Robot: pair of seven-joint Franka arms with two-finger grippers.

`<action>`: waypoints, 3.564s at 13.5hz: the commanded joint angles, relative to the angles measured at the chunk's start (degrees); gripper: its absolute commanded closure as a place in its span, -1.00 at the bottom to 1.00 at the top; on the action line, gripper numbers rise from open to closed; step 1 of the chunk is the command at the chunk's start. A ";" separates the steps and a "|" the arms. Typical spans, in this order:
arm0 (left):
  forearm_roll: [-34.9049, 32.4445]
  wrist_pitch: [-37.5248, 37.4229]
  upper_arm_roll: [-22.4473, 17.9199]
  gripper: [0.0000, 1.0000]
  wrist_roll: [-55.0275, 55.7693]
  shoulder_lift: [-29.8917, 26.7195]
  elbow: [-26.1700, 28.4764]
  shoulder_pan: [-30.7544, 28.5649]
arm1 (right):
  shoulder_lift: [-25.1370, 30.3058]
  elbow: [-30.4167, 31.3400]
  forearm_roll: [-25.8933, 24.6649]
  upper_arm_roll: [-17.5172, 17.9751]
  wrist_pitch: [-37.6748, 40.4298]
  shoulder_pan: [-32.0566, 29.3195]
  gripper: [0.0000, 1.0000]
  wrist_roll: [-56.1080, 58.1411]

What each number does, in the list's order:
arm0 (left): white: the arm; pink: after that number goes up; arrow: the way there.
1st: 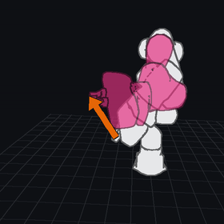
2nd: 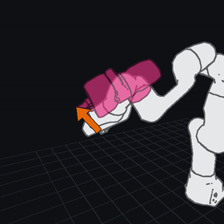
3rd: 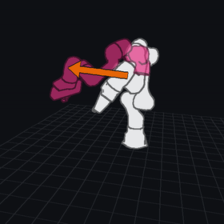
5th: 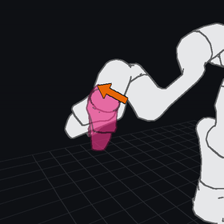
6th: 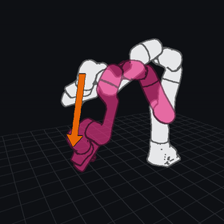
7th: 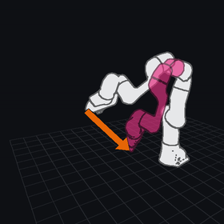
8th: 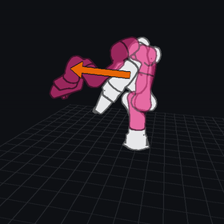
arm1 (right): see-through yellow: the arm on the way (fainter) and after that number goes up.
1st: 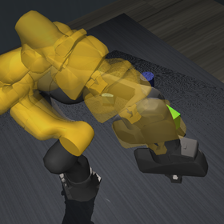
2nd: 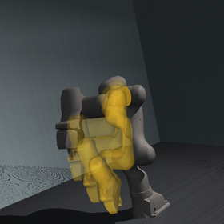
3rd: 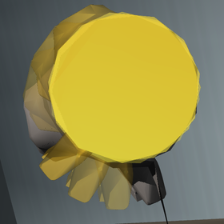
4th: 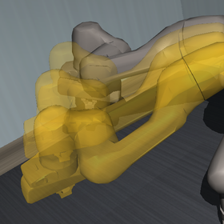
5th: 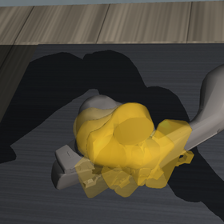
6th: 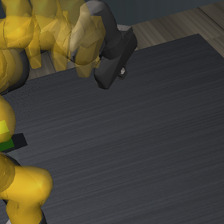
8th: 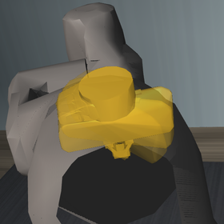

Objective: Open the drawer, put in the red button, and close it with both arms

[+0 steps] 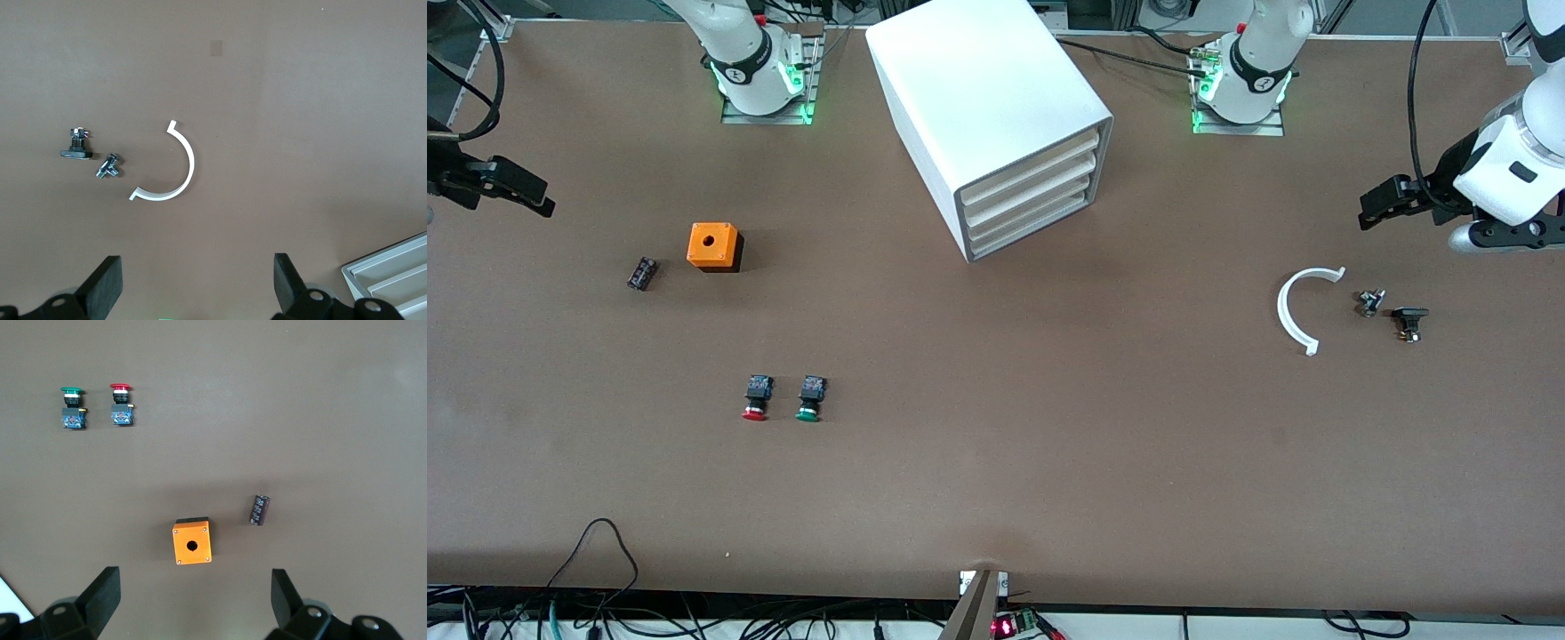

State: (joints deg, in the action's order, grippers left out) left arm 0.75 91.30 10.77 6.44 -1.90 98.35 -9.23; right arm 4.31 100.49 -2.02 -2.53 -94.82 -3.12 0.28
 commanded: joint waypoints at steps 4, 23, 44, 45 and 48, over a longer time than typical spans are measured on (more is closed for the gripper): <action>1.36 -1.83 0.30 -1.00 -1.08 0.23 -1.49 -1.23 | 0.70 -0.04 0.61 0.24 0.77 -0.13 -1.00 0.07; 42.84 6.95 1.80 -1.00 -6.95 27.54 11.07 5.69 | -16.34 -4.69 1.23 0.24 -2.91 4.70 -1.00 0.08; 61.31 11.17 6.19 1.00 -30.17 28.53 25.49 18.82 | -36.74 0.49 2.20 4.81 -37.36 5.84 -1.00 -4.58; 61.13 11.70 5.76 1.00 -30.09 28.27 25.31 18.12 | -37.44 0.41 2.28 4.90 -38.07 5.84 -1.00 -4.58; 60.78 11.88 0.24 1.00 -29.82 27.92 22.52 16.79 | -39.55 0.14 2.37 6.22 -40.00 6.28 -1.00 -4.58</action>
State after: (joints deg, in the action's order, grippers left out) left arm 61.77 101.67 14.96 -22.72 26.94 121.36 8.64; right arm -34.12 100.57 -0.57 2.74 -133.19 3.01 -4.11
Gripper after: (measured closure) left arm 0.736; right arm 0.000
